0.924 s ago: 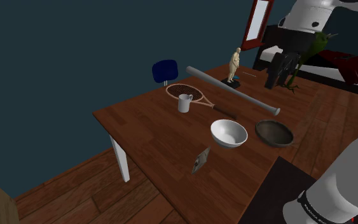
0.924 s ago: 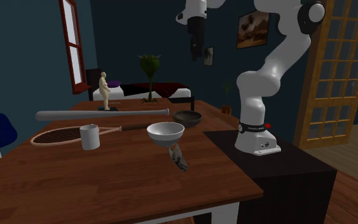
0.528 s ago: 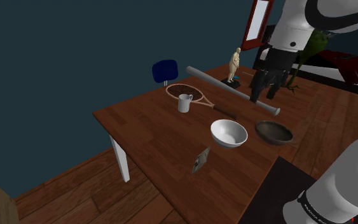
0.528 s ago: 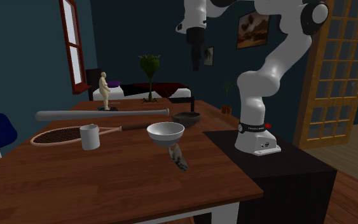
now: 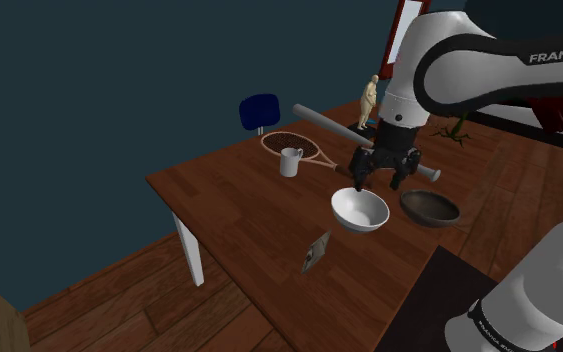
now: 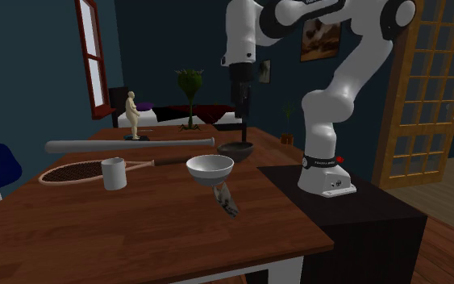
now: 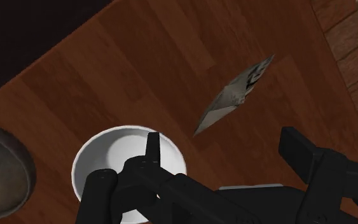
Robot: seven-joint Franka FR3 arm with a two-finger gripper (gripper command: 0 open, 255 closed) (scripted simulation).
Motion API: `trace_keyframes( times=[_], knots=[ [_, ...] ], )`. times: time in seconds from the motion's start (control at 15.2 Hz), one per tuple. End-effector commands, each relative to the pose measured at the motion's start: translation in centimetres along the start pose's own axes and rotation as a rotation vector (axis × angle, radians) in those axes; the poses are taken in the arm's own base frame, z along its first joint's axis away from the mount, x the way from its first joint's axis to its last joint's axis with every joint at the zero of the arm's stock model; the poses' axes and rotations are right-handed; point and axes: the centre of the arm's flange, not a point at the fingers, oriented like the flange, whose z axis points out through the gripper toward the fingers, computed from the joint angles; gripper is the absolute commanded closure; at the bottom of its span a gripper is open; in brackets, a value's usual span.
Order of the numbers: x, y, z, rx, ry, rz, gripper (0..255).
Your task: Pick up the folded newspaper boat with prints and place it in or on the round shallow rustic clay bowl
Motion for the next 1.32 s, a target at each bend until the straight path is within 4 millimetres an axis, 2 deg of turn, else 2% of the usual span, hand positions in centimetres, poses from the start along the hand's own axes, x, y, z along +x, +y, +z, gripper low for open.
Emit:
trace_keyframes(
  times=[0.0,0.53,0.99,1.25],
  knots=[
    [0.3,-1.2,2.4,-0.009,0.001,0.088,0],
    [3.1,-5.7,11.8,-0.049,0.001,0.412,0],
    [6.6,-8.5,20.2,-0.085,0.001,0.696,0],
    [6.6,-8.4,21.9,-0.085,0.001,0.698,0]
  ],
)
